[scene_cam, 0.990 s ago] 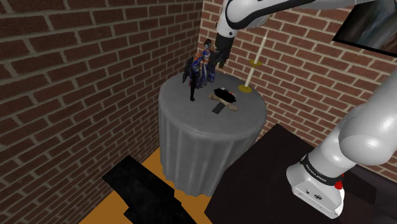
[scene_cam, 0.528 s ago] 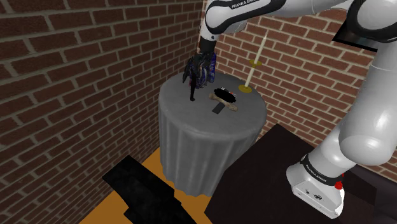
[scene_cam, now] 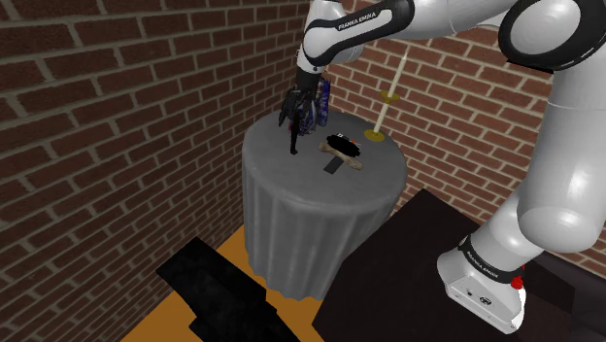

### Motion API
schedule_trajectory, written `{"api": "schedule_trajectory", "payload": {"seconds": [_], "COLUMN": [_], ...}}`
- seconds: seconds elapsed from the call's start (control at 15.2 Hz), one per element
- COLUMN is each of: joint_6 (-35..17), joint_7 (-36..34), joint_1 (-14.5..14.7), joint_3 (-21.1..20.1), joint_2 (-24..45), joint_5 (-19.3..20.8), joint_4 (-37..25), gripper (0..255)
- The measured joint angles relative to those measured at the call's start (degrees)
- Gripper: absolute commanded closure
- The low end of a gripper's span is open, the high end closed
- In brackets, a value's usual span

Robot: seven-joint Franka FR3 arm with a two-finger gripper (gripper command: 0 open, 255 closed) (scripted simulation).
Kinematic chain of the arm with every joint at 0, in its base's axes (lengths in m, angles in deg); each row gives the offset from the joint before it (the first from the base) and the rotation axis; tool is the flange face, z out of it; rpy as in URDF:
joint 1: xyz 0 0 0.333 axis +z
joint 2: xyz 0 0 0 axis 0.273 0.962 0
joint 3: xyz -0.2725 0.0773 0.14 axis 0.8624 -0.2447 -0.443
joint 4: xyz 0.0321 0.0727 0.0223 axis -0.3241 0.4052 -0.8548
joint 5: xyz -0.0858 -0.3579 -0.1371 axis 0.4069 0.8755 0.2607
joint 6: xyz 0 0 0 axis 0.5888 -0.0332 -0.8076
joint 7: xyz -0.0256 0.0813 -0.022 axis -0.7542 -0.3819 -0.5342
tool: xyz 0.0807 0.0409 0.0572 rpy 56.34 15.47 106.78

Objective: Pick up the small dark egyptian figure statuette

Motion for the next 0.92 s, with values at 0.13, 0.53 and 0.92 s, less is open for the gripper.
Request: {"api": "schedule_trajectory", "payload": {"seconds": [0.13,0.53,0.92], "joint_6": [-0.74,-1.07,-0.73], "joint_7": [0.11,0.09,0.07], "joint_1": [-0.02,0.01,0.00], "joint_3": [-0.01,-0.02,-0.01], "joint_2": [0.46,0.53,0.38], "joint_5": [-0.04,-0.05,-0.04], "joint_4": [0.28,0.48,0.32], "gripper": [0,255,255]}}
